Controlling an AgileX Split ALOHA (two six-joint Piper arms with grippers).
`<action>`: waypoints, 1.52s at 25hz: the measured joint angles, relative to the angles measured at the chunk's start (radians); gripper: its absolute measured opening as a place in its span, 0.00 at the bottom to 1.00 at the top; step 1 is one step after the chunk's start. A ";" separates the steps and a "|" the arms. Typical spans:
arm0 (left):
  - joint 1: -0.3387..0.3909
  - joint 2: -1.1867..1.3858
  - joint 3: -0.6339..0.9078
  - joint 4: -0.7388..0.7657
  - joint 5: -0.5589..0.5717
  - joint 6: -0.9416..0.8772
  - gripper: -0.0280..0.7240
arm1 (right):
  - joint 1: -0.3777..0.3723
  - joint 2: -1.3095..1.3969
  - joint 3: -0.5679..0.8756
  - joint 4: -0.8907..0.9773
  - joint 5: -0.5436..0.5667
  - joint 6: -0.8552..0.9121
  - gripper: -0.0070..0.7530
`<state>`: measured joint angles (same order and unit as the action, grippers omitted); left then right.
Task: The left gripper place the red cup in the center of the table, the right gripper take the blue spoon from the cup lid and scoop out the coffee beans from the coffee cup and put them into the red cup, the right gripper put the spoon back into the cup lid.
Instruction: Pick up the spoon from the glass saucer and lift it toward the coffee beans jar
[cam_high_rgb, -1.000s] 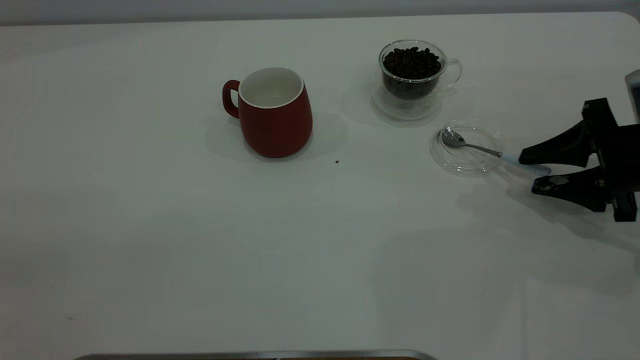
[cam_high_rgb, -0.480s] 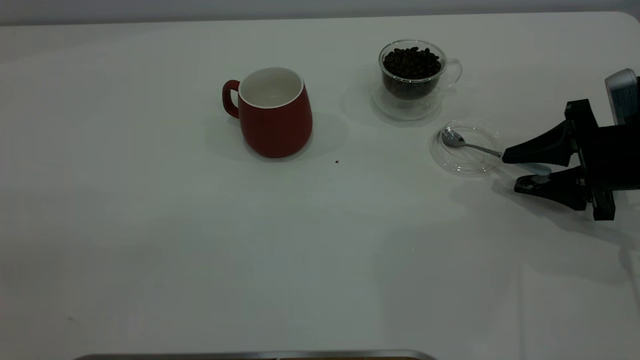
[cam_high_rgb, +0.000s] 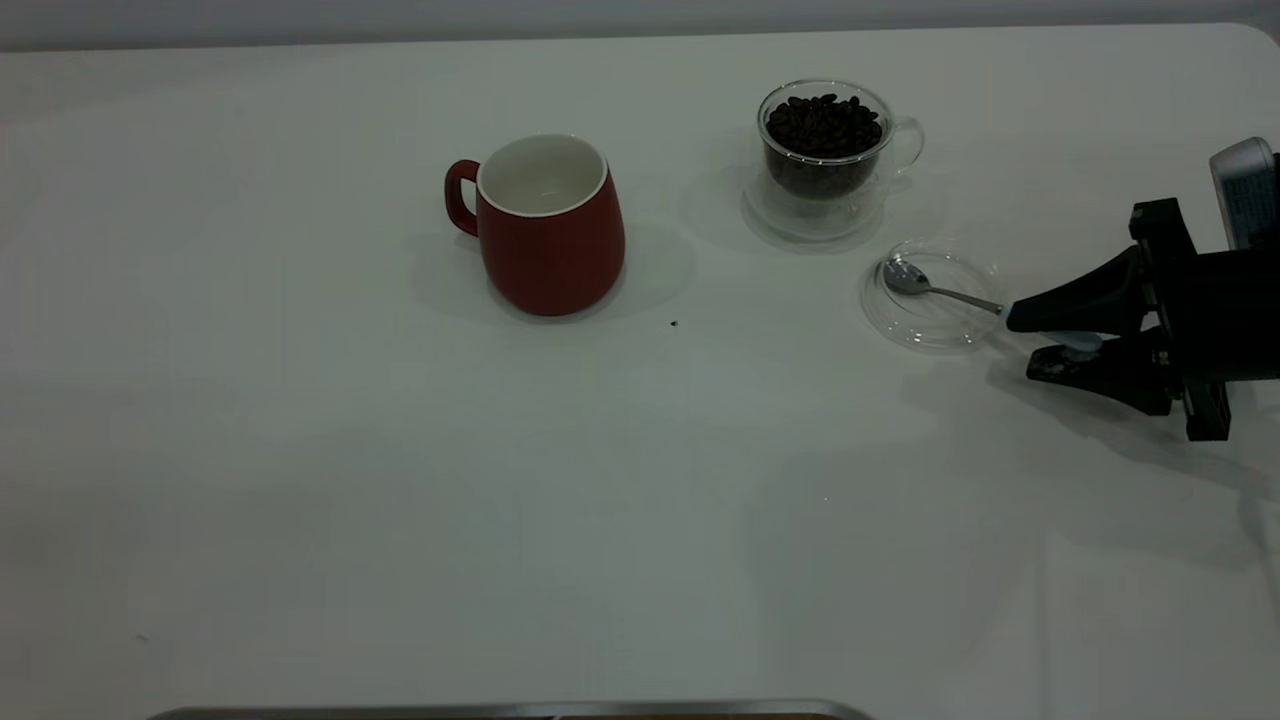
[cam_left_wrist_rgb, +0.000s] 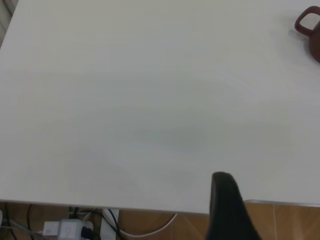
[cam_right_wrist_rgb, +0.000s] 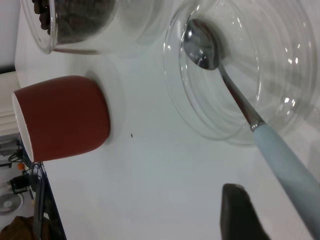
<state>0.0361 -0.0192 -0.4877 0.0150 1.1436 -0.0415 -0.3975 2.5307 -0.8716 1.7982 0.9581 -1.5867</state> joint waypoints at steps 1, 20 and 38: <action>0.000 0.000 0.000 0.000 0.000 0.000 0.70 | 0.000 0.000 0.000 0.000 0.000 -0.001 0.48; 0.000 0.000 0.000 0.000 0.000 0.003 0.70 | 0.000 0.000 0.000 0.000 0.043 -0.004 0.15; 0.000 0.000 0.000 0.000 0.000 0.002 0.70 | 0.000 -0.119 0.001 -0.201 0.050 0.160 0.14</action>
<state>0.0361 -0.0192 -0.4877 0.0150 1.1436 -0.0397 -0.3975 2.4122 -0.8707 1.5975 1.0080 -1.4270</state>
